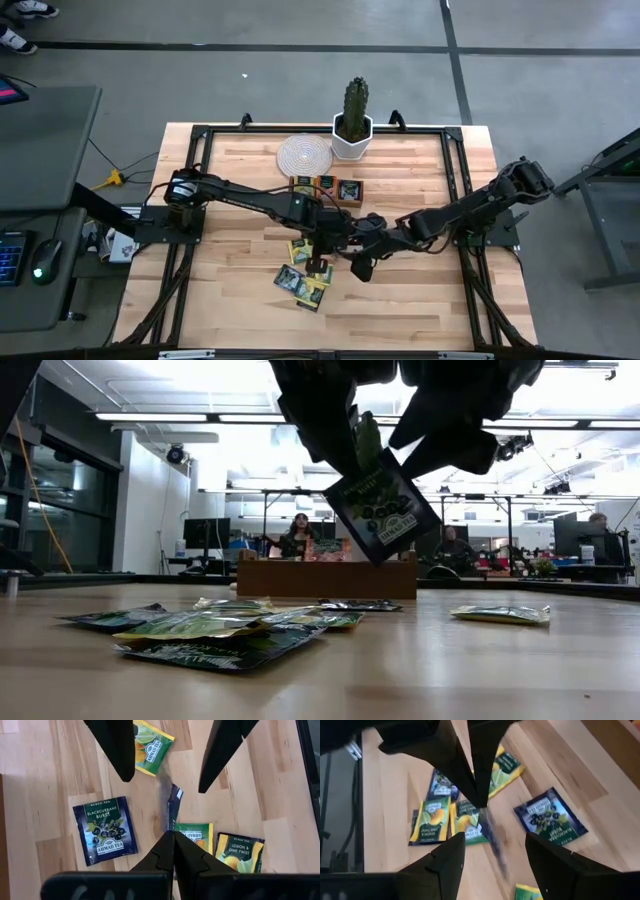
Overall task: Pick & Place Tea
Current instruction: Put the purple tea bag into the right section of the wooden organizer
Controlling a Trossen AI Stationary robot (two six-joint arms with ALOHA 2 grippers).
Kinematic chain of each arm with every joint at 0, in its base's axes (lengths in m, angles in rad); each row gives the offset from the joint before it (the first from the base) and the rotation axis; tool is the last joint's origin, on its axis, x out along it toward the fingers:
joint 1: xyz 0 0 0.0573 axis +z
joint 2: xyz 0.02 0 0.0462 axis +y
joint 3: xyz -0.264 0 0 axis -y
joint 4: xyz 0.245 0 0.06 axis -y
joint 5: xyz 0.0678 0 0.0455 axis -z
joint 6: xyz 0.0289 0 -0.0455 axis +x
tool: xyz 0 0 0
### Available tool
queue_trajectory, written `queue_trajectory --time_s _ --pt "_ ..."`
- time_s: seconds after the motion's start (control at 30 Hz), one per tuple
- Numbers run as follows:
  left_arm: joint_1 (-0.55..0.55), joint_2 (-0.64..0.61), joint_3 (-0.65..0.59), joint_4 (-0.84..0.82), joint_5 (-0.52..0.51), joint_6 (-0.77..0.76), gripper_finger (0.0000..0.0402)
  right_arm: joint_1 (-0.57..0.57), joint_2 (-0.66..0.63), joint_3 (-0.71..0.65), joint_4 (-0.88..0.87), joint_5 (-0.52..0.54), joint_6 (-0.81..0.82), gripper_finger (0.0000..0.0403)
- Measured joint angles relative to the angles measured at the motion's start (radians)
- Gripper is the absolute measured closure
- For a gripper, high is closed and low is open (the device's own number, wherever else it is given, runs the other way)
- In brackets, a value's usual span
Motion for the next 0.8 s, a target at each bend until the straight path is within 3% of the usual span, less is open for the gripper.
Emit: queue_trajectory --time_s 0.57,0.8 --pt "0.0 -0.002 -0.001 -0.014 0.0 0.009 0.0401 -0.02 0.015 -0.002 0.055 -0.046 -0.048 0.0199" --pt "0.0 0.0 -0.001 -0.005 0.008 0.028 0.0401 -0.02 0.016 -0.002 0.074 -0.085 -0.167 0.0199"
